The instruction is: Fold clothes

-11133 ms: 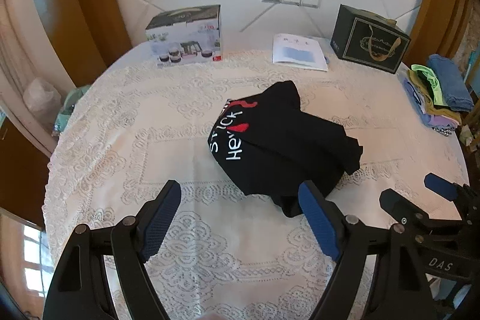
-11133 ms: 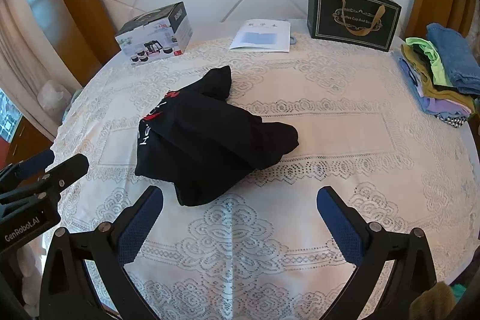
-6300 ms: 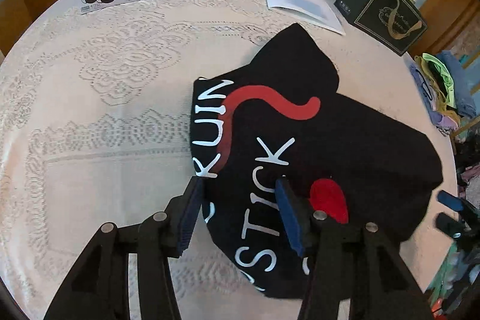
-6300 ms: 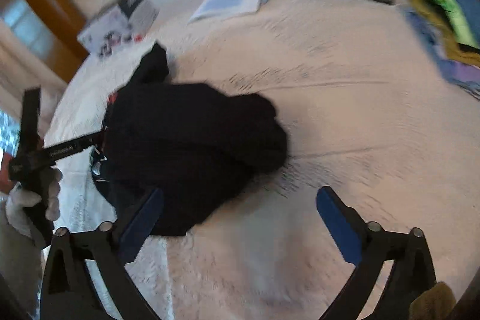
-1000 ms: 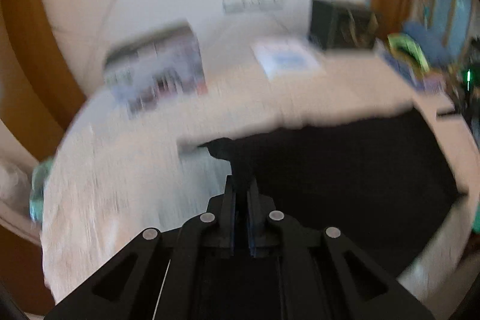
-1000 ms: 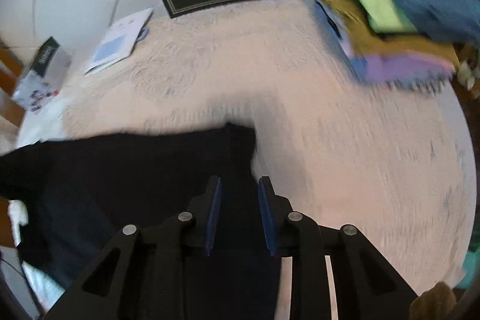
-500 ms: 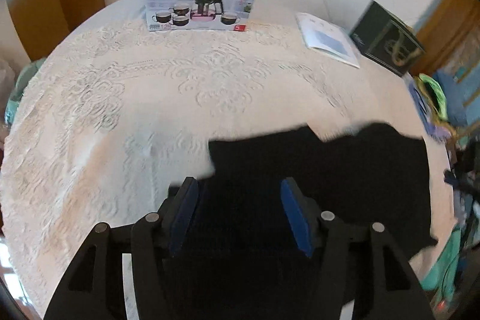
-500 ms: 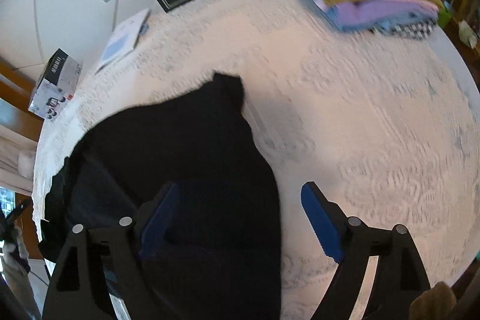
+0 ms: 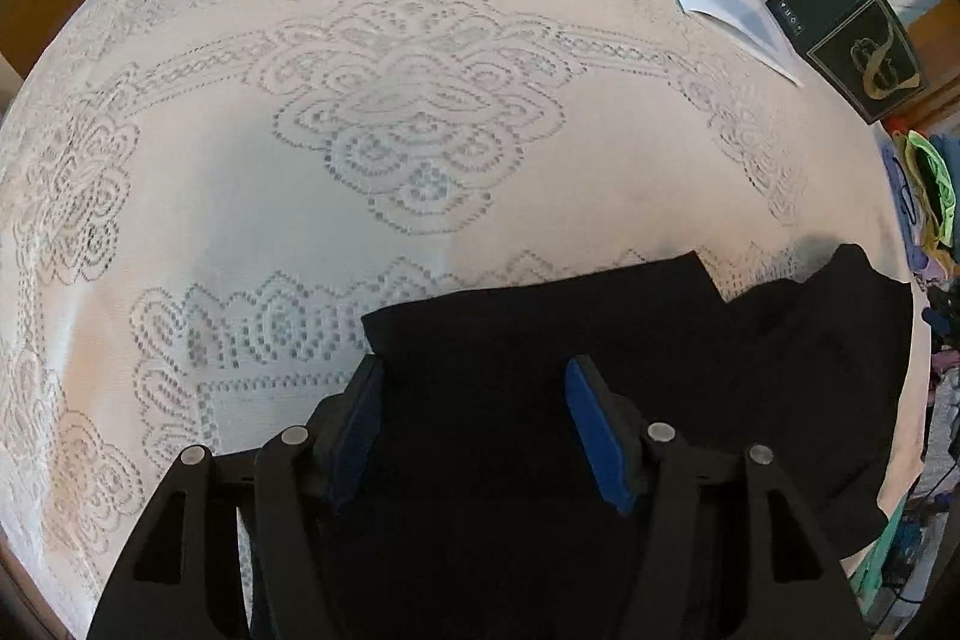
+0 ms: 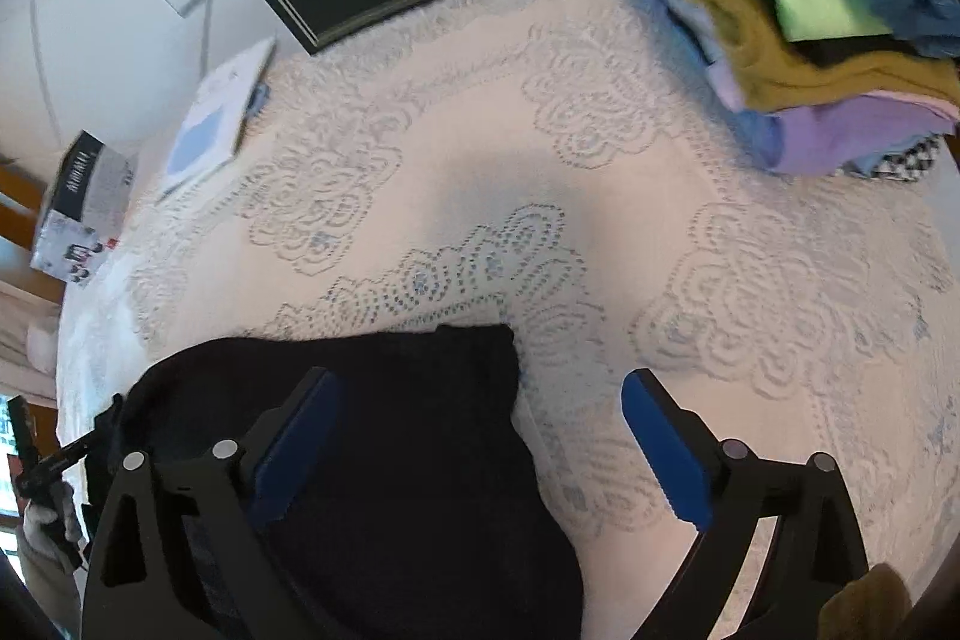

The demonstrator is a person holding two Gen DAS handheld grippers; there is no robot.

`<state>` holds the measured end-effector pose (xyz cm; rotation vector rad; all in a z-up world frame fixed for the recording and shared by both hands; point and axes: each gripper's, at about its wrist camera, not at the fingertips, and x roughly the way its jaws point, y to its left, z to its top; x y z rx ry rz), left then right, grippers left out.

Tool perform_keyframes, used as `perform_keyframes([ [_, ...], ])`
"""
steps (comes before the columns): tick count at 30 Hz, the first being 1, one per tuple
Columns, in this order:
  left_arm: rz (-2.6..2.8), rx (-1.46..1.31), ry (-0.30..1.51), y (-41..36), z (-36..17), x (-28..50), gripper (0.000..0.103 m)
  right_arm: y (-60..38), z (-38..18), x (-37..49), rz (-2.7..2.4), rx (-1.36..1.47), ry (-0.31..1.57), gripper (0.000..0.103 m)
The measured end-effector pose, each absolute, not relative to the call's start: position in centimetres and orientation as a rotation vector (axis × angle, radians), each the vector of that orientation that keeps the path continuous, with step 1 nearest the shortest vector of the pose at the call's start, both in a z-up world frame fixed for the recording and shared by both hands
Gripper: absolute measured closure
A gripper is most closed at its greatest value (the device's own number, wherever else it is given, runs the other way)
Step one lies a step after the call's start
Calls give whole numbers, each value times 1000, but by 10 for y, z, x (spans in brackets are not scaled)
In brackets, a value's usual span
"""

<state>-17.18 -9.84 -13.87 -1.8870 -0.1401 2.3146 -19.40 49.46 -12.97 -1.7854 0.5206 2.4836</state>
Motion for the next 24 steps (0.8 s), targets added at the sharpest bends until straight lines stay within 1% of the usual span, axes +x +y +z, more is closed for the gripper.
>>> perform_keyframes([
  [1,2325,-1886,-106,-96,-139,-173,53,491,-134,-198,2484,-1797,518,7],
  [2,2325,-1879,-79,-94,-138,-173,93,487,-139,-204,2483,-1813,509,7],
  [3,2318,-1872,-71,-93,-138,-173,100,484,-144,-208,2477,-1831,498,7],
  [4,2317,-1872,-74,-93,-137,-172,100,480,-150,-213,2465,-1864,477,8],
  [5,2340,-1849,-53,-92,-131,-171,101,475,-156,-217,2452,-1902,453,32],
  [6,2385,-1804,-9,-90,-120,-168,101,469,-156,-218,2446,-1915,388,82],
  [7,2429,-1758,34,-88,-109,-166,101,462,-154,-218,2442,-1917,308,90],
  [9,2509,-1660,101,-86,-86,-161,101,448,-149,-217,2430,-1917,150,93],
  [11,2601,-1526,132,-89,-49,-161,101,438,-125,-212,2513,-1823,26,93],
  [14,2715,-1364,224,-91,-6,-179,101,438,-82,-212,2644,-1649,12,93],
  [16,2780,-1277,316,-93,15,-209,101,440,-61,-224,2703,-1570,51,93],
  [17,2815,-1227,362,-92,22,-227,97,440,-57,-232,2723,-1548,71,93],
  [19,2828,-1244,372,-92,20,-269,87,437,-57,-249,2734,-1512,85,91],
  [20,2825,-1273,362,-93,16,-289,70,436,-62,-258,2706,-1514,90,85],
  [21,2820,-1305,353,-94,13,-303,59,436,-70,-268,2667,-1520,95,67],
  [22,2819,-1340,347,-96,8,-308,57,435,-77,-277,2628,-1527,99,60],
  [23,2820,-1378,335,-102,3,-308,57,437,-83,-281,2599,-1536,119,55],
  [24,2812,-1410,312,-109,1,-305,56,440,-86,-279,2589,-1539,145,55],
])
